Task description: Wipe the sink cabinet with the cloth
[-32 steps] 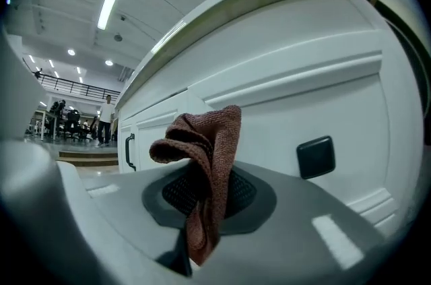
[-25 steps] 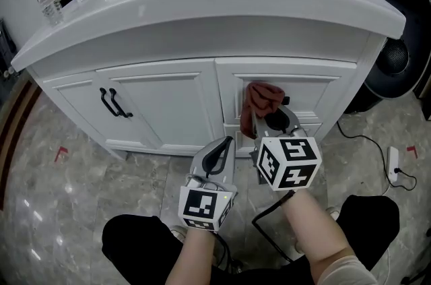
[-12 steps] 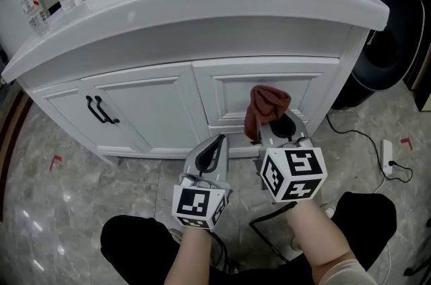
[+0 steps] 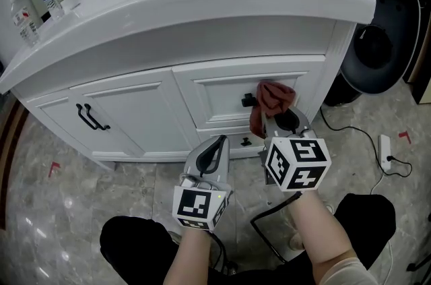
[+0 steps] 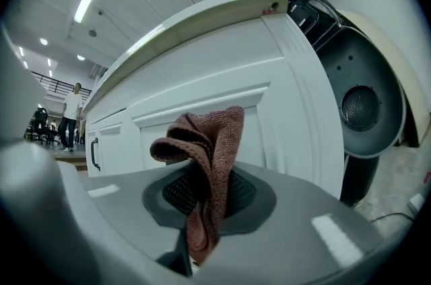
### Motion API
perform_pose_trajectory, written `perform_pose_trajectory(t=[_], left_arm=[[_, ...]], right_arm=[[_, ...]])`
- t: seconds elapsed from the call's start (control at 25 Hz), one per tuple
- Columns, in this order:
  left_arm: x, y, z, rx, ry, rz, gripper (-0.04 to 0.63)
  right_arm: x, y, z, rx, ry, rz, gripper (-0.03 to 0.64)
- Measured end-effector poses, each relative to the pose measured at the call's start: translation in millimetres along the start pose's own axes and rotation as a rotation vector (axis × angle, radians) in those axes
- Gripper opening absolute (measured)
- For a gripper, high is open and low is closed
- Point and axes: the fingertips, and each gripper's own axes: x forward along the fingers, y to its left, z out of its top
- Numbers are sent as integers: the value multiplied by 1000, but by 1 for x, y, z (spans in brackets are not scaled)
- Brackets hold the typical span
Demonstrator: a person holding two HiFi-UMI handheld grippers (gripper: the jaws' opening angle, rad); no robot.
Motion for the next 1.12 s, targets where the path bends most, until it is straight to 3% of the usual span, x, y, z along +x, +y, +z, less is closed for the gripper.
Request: perform_pose_trajectory(t=[0.28, 0.6, 0.92, 1.0, 1.12], left_arm=[[10, -4, 9, 11, -22, -5, 0], [20, -28, 15, 12, -38, -55, 0], [19, -29, 5, 3, -21, -55, 0], [15, -22, 3, 4, -15, -40, 0], [6, -3, 2, 0, -16, 0, 0]], right_arm=[[-4, -16, 1, -25, -3, -1, 80], [-26, -58, 8, -17, -26, -78, 80], [-39, -81, -2, 21, -29, -167, 78], [-36, -64, -8, 18, -27, -136, 78], [-23, -17, -33, 28, 18, -17, 78]])
